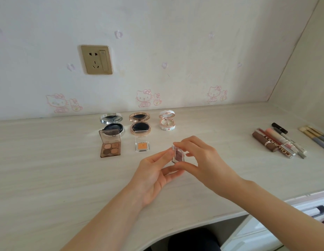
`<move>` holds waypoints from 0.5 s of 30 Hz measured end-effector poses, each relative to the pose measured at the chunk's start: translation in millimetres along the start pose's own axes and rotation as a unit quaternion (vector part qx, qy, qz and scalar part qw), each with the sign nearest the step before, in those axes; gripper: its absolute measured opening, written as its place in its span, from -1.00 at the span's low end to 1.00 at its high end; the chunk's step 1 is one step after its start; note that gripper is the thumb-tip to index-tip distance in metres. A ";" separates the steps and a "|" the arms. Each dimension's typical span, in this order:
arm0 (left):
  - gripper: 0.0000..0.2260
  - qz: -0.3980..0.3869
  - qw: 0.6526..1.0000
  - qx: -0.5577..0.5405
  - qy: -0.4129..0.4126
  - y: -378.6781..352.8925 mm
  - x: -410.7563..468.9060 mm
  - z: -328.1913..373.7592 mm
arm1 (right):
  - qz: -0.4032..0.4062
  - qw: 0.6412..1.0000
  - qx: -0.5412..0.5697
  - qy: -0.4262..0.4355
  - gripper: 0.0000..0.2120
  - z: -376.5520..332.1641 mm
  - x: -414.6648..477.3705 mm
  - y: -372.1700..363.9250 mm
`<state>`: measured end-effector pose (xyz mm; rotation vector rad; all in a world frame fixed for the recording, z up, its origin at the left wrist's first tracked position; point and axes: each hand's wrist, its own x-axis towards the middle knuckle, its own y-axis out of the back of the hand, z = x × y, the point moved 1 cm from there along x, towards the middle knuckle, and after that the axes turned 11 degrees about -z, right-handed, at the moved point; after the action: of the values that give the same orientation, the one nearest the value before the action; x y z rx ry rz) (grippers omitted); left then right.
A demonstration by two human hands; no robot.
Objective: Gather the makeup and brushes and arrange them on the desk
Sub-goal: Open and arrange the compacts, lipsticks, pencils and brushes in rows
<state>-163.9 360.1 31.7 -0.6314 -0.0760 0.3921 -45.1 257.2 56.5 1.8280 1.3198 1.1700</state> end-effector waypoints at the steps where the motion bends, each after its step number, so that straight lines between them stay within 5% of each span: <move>1: -0.81 0.001 1.000 0.001 0.000 -0.2 -0.5 -0.1 | -0.001 1.000 0.007 0.002 -0.59 0.0 -0.1 0.0; 15: -0.80 0.036 0.998 0.055 -0.022 -1.2 0.6 -2.7 | 0.018 0.999 0.020 -0.018 -0.75 8.8 -2.4 11.7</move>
<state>-162.5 357.9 30.2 -0.5175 -0.0737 0.4764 -32.6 251.3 61.8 1.9002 1.3048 1.1309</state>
